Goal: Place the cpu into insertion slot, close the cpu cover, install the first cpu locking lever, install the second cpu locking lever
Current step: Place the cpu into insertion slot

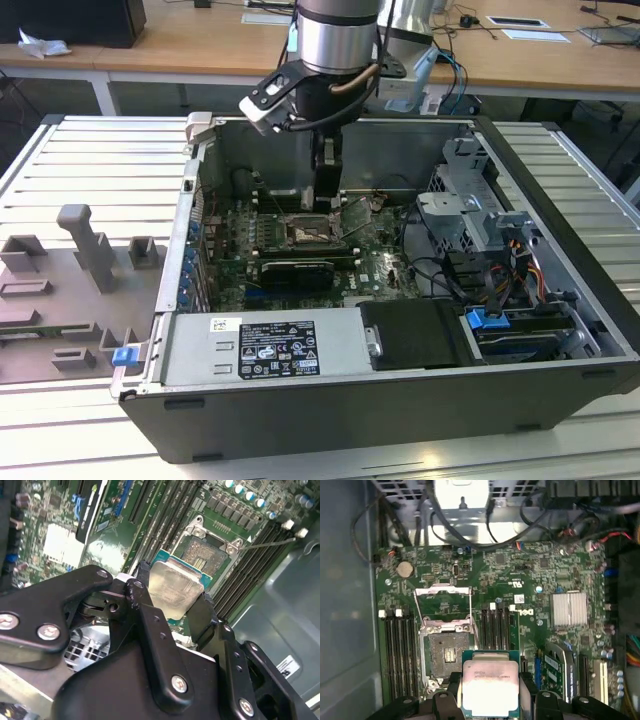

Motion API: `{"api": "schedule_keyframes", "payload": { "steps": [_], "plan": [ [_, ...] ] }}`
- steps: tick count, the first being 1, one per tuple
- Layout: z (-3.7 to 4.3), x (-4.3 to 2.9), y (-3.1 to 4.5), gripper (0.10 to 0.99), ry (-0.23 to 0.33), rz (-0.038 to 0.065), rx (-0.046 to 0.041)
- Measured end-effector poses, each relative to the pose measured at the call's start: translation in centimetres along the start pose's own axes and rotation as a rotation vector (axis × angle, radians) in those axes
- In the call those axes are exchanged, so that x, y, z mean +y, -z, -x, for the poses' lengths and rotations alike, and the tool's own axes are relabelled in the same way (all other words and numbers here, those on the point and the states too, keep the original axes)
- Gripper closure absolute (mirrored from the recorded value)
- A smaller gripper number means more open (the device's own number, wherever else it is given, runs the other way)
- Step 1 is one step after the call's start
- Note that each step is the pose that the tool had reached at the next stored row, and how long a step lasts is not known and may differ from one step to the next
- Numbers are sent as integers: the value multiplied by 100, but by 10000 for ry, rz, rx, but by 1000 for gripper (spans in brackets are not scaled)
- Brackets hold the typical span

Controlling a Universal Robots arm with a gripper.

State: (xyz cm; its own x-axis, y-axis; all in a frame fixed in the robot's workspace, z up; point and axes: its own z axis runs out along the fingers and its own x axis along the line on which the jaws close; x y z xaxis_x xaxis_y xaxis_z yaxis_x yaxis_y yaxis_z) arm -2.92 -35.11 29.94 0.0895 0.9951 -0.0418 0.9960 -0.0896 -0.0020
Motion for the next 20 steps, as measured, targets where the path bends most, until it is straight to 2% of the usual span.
{"api": "schedule_keyframes", "payload": {
  "steps": [2, 4, 8, 9, 10, 11, 12, 13, 14, 17, 18, 20],
  "plan": [
    [-1, 0, -21, 545, -439, -18, 2],
    [-2, 0, -59, 545, -603, -28, 3],
    [-5, 0, -123, 545, -441, -27, 40],
    [-4, 0, -128, 545, -373, -30, 74],
    [-5, 0, -131, 545, -328, -38, 167],
    [-6, 0, -134, 545, -279, -52, 322],
    [-6, 0, -136, 545, -231, -61, 424],
    [-6, 0, -140, 545, -137, -63, 468],
    [-7, 0, -144, 545, 74, -44, 488],
    [-5, 0, -154, 545, 686, 165, 504],
    [-1, 1, -167, 545, 867, 180, 511],
    [4, 1, -184, 545, 879, 181, 521]
  ]
}}
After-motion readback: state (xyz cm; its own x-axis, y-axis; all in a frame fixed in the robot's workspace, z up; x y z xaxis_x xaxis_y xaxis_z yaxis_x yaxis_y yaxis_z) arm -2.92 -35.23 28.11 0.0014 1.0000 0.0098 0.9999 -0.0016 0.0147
